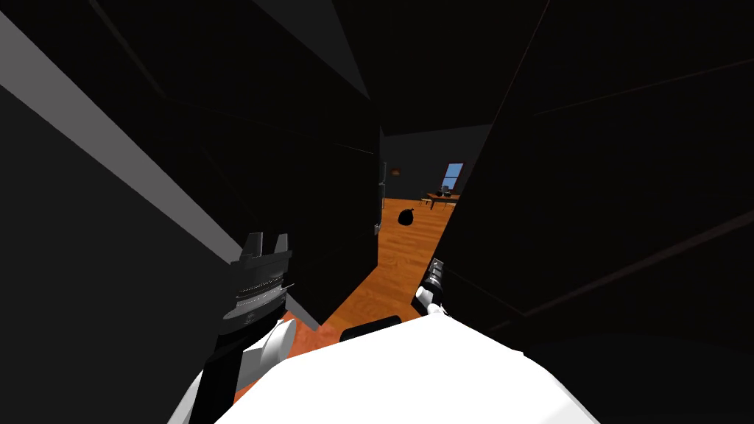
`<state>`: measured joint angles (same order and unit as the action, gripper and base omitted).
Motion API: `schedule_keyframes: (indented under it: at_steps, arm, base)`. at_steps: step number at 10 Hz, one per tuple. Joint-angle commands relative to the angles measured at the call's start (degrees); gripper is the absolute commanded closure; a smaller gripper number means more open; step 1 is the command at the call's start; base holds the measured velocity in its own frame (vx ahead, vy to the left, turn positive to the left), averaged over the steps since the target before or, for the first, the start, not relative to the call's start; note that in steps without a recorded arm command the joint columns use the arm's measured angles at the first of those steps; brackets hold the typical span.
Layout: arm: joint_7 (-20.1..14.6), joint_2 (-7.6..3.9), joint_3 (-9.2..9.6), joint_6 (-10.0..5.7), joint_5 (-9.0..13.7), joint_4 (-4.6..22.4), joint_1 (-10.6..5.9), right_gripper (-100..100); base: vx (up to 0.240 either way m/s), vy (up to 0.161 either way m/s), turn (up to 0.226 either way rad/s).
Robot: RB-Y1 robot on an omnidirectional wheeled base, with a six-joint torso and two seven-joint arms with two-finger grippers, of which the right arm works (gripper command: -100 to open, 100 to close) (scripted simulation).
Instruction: Push the door open
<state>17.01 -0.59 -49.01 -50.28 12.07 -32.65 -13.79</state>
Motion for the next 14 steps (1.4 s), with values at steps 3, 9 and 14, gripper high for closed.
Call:
schedule_keyframes:
  at_steps: [3, 9, 14]
  arm:
    - [0.79, 0.13, -2.04, -0.67, 0.18, 0.89, -0.68, 100]
    - [4.78, -0.8, -7.68, -3.77, 2.87, 0.92, -2.48, 100]
    - [6.71, -0.11, -10.39, -5.25, 4.19, 1.67, -3.35, 100]
  base:
    - [0.094, -0.057, 0.008]
    - [0.084, -0.111, 0.041]
    - [0.08, -0.109, 0.028]
